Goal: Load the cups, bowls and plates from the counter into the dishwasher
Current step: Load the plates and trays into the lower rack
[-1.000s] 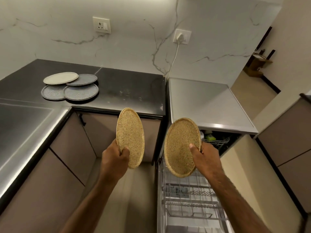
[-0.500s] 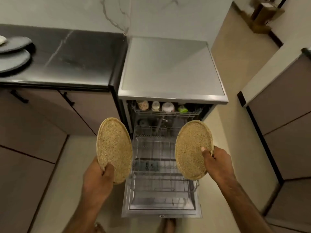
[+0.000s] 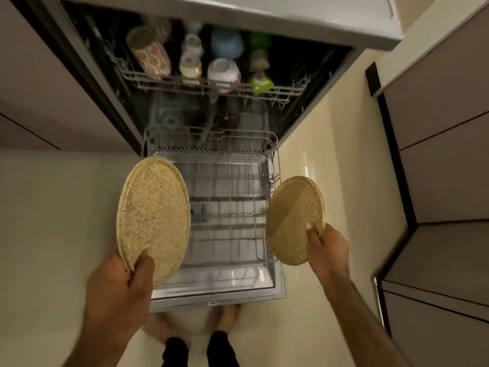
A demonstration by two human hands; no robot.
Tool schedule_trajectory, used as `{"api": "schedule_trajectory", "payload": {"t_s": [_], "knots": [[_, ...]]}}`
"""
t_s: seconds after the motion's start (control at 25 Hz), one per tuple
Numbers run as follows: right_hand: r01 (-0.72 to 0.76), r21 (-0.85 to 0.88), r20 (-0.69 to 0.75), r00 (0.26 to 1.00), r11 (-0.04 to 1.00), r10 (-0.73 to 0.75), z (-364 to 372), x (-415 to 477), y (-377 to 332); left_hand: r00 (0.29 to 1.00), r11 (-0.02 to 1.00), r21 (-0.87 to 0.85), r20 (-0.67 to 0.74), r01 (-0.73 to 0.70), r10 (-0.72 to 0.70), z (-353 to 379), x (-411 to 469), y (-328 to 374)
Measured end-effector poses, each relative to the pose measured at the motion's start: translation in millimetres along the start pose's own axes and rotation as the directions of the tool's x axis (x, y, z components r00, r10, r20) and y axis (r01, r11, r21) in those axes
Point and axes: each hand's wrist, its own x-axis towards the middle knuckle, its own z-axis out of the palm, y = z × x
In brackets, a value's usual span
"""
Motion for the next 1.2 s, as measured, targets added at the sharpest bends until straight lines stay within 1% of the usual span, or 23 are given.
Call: {"api": "schedule_trajectory", "payload": {"t_s": [0.08,0.2,0.32,0.4,0.52,0.6,0.76,0.88,1.04,1.2], "knots": [[0.0,-0.022,-0.046,0.999,1.0,-0.001,31.7,22.3,12.8,1.0,1.0,-0.019,0.0,-0.006,0.006,36.3,14.7,-18.8],[0.024,-0.019,-0.107,0.994,1.0,-0.026,65.2,58.1,19.0,0.999,0.999,-0.009,-0.002,-0.051,0.051,75.4,32.5,-38.9],[0.088,-0.012,-0.123,0.988,0.996,-0.089,89.4,94.8,14.6,0.996,0.996,-0.006,0.031,-0.089,0.09,100.9,42.6,-52.8],[0.116,0.028,-0.118,0.987,0.993,-0.112,104.2,114.6,12.4,0.994,0.995,-0.015,0.035,-0.099,0.1,112.3,46.9,-58.7],[0.106,0.004,-0.114,0.988,0.994,-0.105,127.6,133.1,15.0,0.994,0.994,0.016,0.018,-0.106,0.106,122.6,49.7,-66.9],[0.086,-0.024,-0.106,0.99,0.996,-0.088,138.7,140.0,17.3,0.994,0.994,0.0,0.027,-0.108,0.108,124.0,51.5,-69.7],[0.05,0.034,-0.077,0.996,0.998,-0.047,156.1,153.1,25.0,0.994,0.994,0.017,0.024,-0.107,0.106,125.0,56.5,-78.5],[0.06,0.032,-0.039,0.998,0.998,-0.058,169.1,159.5,30.5,0.993,0.993,0.005,0.019,-0.114,0.114,127.7,58.3,-82.1],[0.06,0.089,-0.046,0.997,0.994,-0.056,180.3,169.1,34.4,0.992,0.993,0.013,0.033,-0.121,0.121,131.2,59.9,-92.8],[0.038,0.051,-0.001,0.999,0.998,-0.038,185.8,169.1,43.9,0.993,0.994,0.006,0.042,-0.107,0.107,133.6,59.8,-101.6]]}}
